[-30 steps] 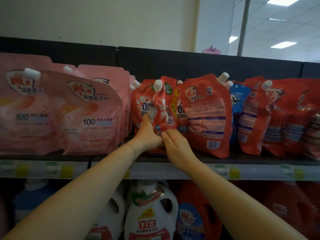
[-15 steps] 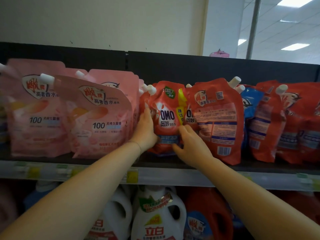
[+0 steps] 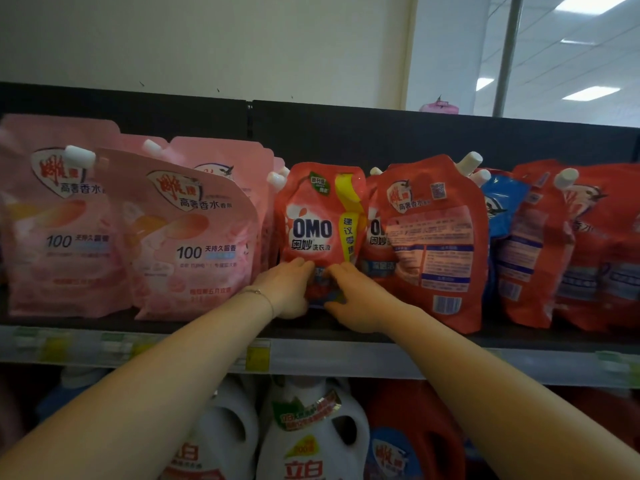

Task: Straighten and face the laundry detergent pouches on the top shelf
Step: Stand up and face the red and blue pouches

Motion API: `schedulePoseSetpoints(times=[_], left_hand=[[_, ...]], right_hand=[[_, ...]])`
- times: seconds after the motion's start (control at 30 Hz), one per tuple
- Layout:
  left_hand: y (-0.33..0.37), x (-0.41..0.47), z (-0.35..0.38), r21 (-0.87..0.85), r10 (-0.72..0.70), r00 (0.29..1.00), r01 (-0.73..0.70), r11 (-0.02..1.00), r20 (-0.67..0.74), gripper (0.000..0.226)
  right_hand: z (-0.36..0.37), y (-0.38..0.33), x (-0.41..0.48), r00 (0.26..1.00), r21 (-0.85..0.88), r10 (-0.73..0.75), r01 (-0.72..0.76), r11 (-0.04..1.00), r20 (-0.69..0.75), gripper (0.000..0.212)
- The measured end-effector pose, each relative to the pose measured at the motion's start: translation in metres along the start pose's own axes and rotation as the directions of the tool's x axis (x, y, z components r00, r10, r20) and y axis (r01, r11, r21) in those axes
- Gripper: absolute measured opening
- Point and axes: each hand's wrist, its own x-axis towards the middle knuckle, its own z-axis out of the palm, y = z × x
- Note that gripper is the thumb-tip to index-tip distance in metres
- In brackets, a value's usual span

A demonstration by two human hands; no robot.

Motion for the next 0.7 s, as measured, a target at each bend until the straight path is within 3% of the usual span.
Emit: schedulePoseSetpoints(times=[0.1, 0.17, 0.23, 0.33, 0.43, 0.5, 0.7], left_hand=[[0.016, -0.001, -0.007, 0.004, -0.079, 0.994, 0.08, 0.997, -0.077, 0.03], [0.028, -0.005, -0.012, 0.002, -0.1, 0.973, 0.102, 0.995, -0.207, 0.022], [0.036, -0.01, -0.014, 0.04, -0.064, 0.952, 0.079, 0.996, -0.3, 0.021], [0.045, -0.015, -0.013, 0.063, 0.076, 0.926, -0.056, 0.996, -0.369, 0.023], [0.063, -0.011, -0.014, 0.01, 0.23, 0.927, -0.238, 0.971, -0.297, 0.017], [0.075, -0.001, -0.011, -0.092, 0.234, 0.942, -0.262, 0.961, -0.238, 0.013], [0.102, 0.035, 0.01, -0.55, 0.024, 0.999, -0.039, 0.834, -0.035, 0.027]], right_hand=[[-0.006, 0.004, -0.009, 0.998, -0.005, 0.009, -0.01, 1.0, -0.063, 0.032], [-0.013, 0.01, -0.011, 0.99, -0.206, 0.0, -0.03, 0.978, -0.143, 0.021], [-0.017, 0.022, -0.009, 0.995, -0.503, -0.035, -0.014, 0.864, -0.089, 0.028], [-0.013, 0.044, -0.004, 0.998, -0.718, 0.064, -0.032, 0.695, 0.017, 0.046], [-0.013, 0.065, -0.008, 0.991, -0.794, 0.134, -0.093, 0.601, -0.015, 0.054], [-0.021, 0.074, -0.013, 0.987, -0.761, 0.151, -0.138, 0.634, -0.054, 0.052], [-0.04, 0.095, -0.019, 0.978, -0.712, 0.195, -0.193, 0.676, -0.079, 0.044]])
